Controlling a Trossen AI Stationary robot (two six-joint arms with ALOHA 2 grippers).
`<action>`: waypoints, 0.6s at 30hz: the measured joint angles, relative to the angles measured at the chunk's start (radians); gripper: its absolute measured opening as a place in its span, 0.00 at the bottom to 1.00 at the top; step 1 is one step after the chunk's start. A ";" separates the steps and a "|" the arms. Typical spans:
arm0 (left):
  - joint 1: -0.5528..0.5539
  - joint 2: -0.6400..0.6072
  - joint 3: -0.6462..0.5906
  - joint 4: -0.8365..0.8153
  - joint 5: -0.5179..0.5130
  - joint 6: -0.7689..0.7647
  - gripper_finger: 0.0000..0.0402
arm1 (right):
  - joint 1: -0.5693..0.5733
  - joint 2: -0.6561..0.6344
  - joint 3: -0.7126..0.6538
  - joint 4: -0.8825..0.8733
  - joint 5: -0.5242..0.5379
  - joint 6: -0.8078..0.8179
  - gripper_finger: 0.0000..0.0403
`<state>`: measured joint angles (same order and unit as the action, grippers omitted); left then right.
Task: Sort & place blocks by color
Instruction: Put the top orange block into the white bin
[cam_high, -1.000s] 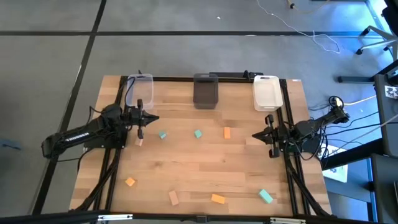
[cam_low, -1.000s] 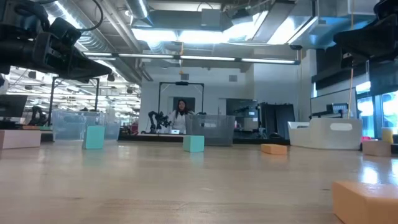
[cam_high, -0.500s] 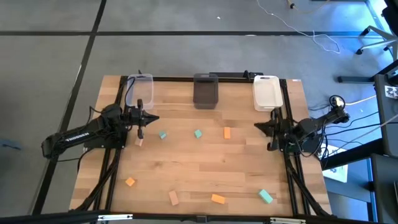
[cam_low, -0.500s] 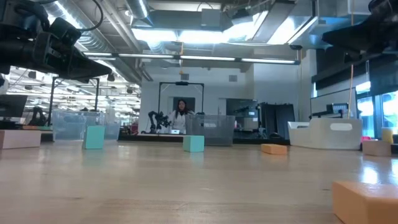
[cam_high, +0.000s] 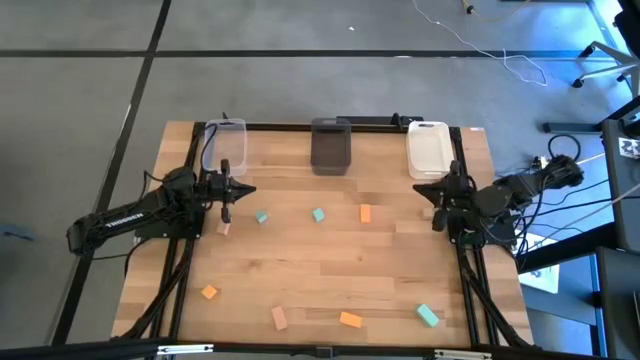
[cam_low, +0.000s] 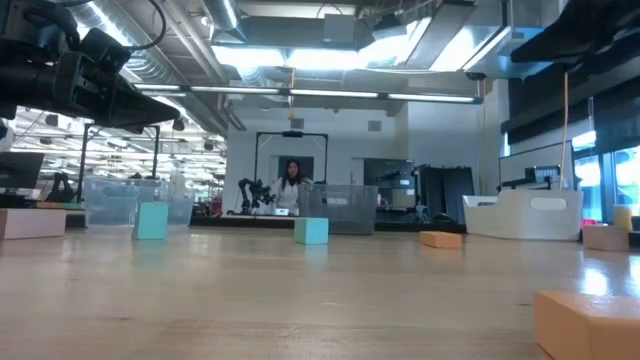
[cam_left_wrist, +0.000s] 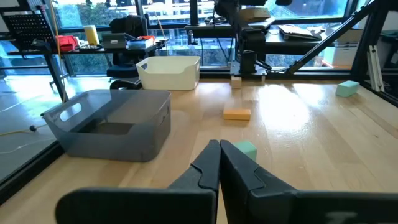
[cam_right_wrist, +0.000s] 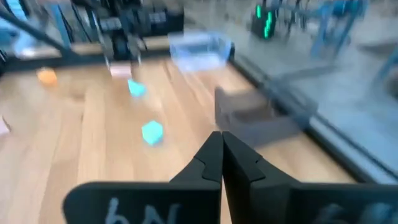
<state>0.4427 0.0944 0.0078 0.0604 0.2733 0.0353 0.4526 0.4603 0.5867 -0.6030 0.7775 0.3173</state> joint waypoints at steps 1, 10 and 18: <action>0.000 0.000 0.000 0.000 0.000 0.000 0.00 | 0.000 0.042 0.038 -0.058 -0.022 0.051 0.00; 0.000 0.000 0.000 -0.001 -0.028 0.000 0.00 | 0.000 0.321 0.310 -0.433 -0.284 0.486 0.04; 0.000 0.000 0.000 0.002 -0.029 -0.001 0.00 | -0.019 0.462 0.399 -0.572 -0.383 0.699 0.21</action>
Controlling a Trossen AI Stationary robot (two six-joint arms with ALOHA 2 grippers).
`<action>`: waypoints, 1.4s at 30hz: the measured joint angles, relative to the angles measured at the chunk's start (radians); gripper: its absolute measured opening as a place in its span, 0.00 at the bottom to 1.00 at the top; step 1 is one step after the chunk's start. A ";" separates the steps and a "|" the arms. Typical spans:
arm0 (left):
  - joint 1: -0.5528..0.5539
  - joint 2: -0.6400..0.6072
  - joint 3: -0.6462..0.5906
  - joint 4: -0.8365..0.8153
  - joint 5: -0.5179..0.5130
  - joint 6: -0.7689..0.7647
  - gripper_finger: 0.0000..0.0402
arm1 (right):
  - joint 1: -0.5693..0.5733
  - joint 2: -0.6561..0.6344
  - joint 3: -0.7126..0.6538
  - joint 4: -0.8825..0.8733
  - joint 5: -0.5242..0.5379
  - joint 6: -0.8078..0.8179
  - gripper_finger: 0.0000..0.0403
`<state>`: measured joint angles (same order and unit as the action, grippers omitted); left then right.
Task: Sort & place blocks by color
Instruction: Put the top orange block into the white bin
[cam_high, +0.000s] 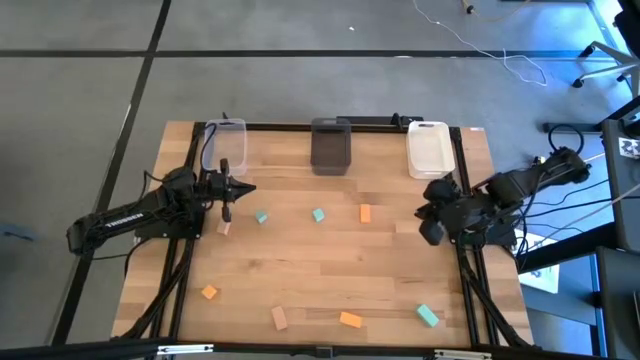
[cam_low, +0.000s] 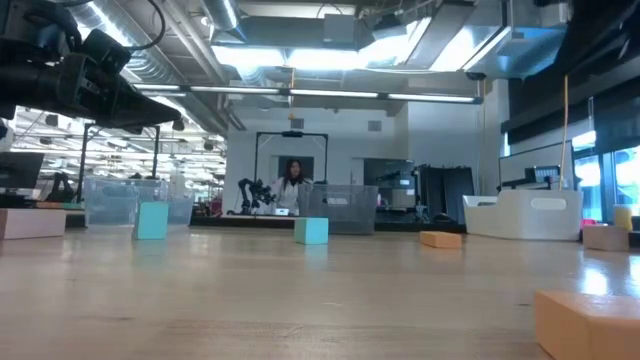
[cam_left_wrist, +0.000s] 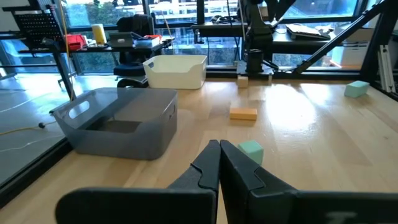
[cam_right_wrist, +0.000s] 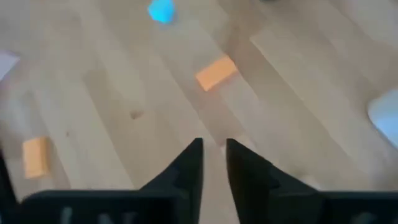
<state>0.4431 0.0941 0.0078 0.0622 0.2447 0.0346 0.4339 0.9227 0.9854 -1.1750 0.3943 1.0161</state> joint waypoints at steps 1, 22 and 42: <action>0.000 0.000 0.000 0.002 0.000 -0.003 0.00 | -0.012 0.012 0.006 -0.011 -0.001 0.027 0.25; 0.000 0.208 0.519 -0.453 -0.129 0.025 0.00 | -0.456 0.124 0.024 -0.201 -0.264 0.393 0.48; -0.043 0.627 0.879 -0.592 -0.133 0.133 0.00 | -0.585 0.260 -0.220 -0.141 -0.430 0.374 0.47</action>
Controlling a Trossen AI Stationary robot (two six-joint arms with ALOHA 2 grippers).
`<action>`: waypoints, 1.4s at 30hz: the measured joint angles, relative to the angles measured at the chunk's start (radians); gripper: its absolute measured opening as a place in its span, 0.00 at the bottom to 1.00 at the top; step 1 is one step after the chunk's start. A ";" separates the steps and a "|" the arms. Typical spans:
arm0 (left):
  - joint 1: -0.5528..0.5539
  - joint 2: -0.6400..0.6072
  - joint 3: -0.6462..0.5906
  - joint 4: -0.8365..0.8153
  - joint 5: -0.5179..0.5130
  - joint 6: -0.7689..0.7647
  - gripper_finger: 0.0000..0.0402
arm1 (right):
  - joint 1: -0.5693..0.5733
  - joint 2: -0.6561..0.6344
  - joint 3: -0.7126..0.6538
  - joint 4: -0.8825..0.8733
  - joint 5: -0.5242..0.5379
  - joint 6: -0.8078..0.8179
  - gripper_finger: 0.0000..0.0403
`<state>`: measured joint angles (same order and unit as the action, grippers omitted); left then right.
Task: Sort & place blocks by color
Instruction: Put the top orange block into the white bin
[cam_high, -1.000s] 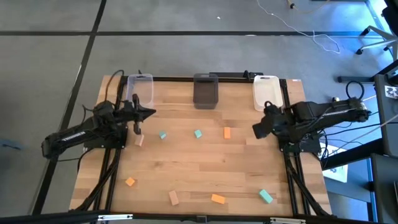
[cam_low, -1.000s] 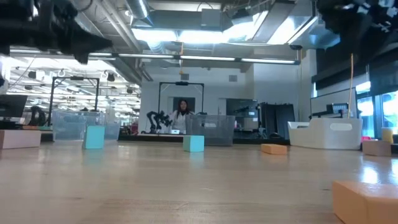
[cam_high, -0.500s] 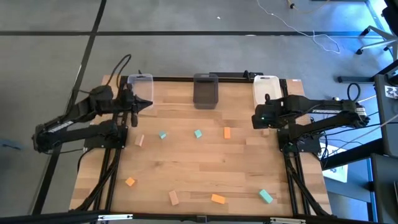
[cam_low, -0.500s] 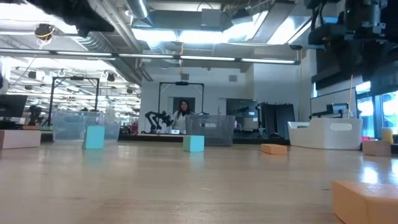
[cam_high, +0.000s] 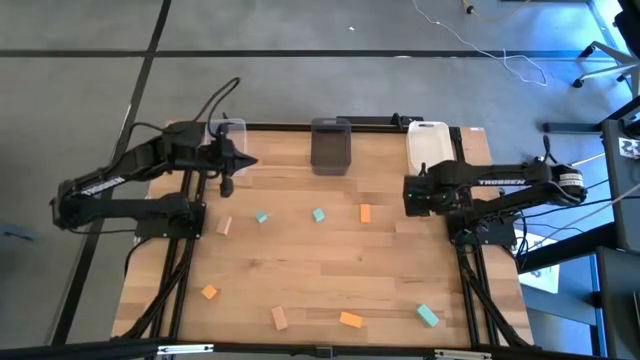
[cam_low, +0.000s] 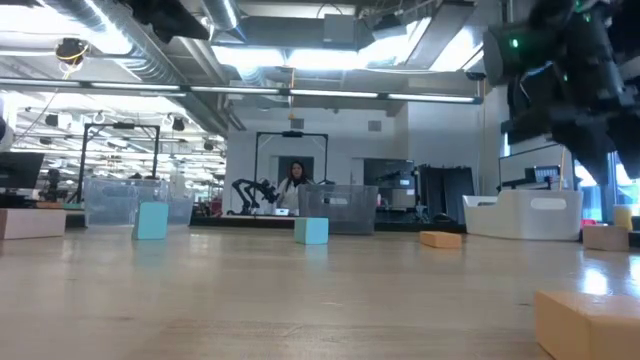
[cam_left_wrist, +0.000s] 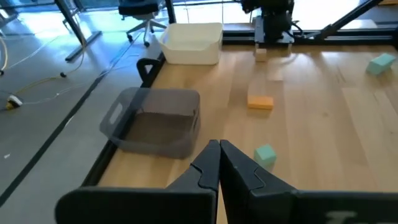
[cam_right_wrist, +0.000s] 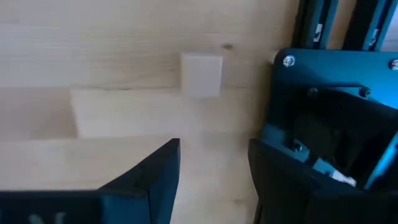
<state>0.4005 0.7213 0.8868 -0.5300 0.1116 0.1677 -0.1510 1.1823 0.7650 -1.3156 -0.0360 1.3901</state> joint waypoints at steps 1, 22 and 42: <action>-0.004 0.003 0.001 0.001 0.000 0.000 0.00 | -0.005 0.000 -0.020 0.014 -0.001 -0.007 0.47; -0.030 0.012 0.001 0.000 -0.027 0.000 0.00 | -0.061 0.010 -0.072 0.451 0.087 -0.163 0.47; -0.030 0.012 0.001 0.000 -0.048 0.000 0.00 | -0.046 0.284 -0.072 1.113 -0.145 -0.300 0.47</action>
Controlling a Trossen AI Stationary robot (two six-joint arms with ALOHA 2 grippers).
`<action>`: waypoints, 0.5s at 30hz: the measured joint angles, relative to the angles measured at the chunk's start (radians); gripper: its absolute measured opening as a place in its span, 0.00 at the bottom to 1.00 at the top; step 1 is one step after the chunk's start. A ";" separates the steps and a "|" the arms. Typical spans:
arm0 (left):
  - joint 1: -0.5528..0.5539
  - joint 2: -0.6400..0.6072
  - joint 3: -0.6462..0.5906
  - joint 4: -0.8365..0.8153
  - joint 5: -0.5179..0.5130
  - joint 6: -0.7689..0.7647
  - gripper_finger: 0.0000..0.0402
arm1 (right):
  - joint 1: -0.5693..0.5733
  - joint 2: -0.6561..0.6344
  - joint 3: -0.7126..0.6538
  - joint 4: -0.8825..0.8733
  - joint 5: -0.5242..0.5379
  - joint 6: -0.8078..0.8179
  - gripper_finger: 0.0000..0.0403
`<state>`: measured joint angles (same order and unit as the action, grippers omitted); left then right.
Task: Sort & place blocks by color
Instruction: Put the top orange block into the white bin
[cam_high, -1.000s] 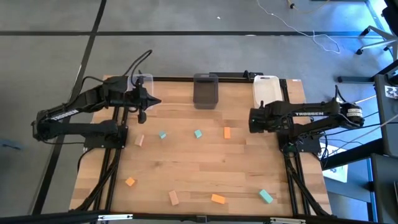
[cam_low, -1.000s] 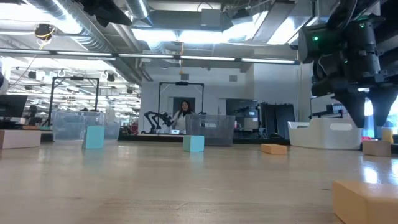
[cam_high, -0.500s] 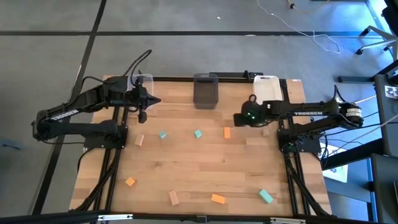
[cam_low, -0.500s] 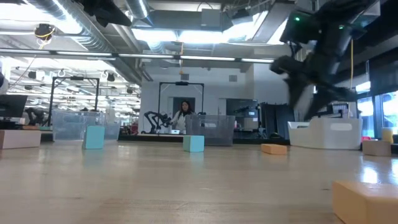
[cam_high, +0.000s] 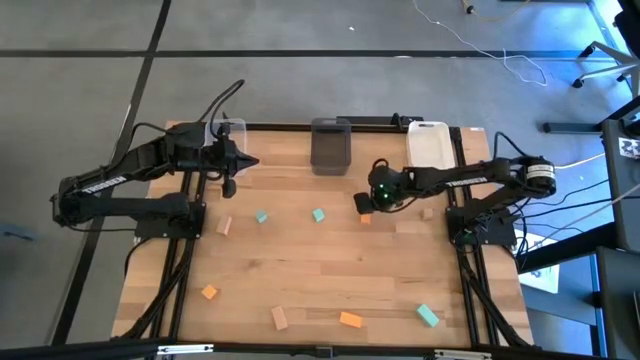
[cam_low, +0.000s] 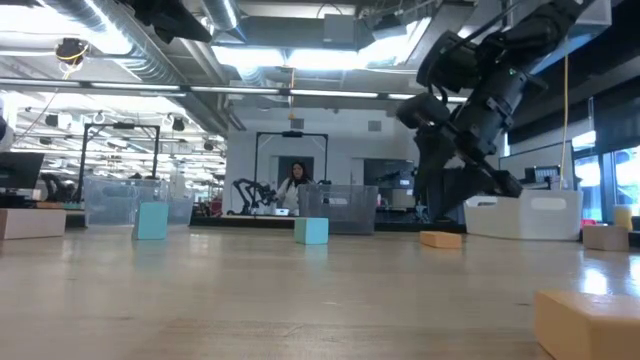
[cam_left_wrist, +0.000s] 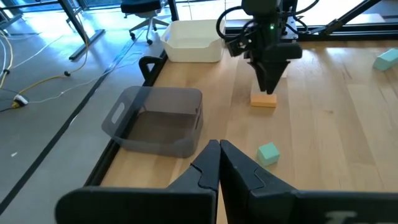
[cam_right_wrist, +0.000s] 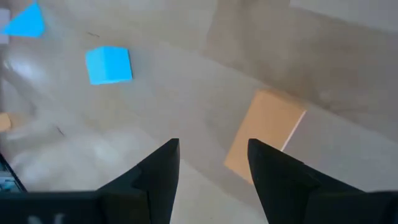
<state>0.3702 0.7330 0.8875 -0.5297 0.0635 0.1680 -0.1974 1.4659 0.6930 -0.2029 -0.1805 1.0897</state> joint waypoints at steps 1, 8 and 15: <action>0.000 0.000 0.000 0.000 0.000 0.000 0.00 | -0.001 0.003 0.000 0.000 0.001 -0.012 0.47; 0.000 0.000 0.000 0.000 0.001 0.000 0.00 | -0.053 0.006 0.000 -0.006 -0.088 -0.063 0.47; 0.000 0.000 0.000 0.000 0.002 0.000 0.00 | -0.095 0.005 0.000 -0.003 -0.140 -0.078 0.47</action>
<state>0.3702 0.7330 0.8875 -0.5297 0.0650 0.1684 -0.2923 1.4705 0.6930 -0.2054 -0.3205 1.0115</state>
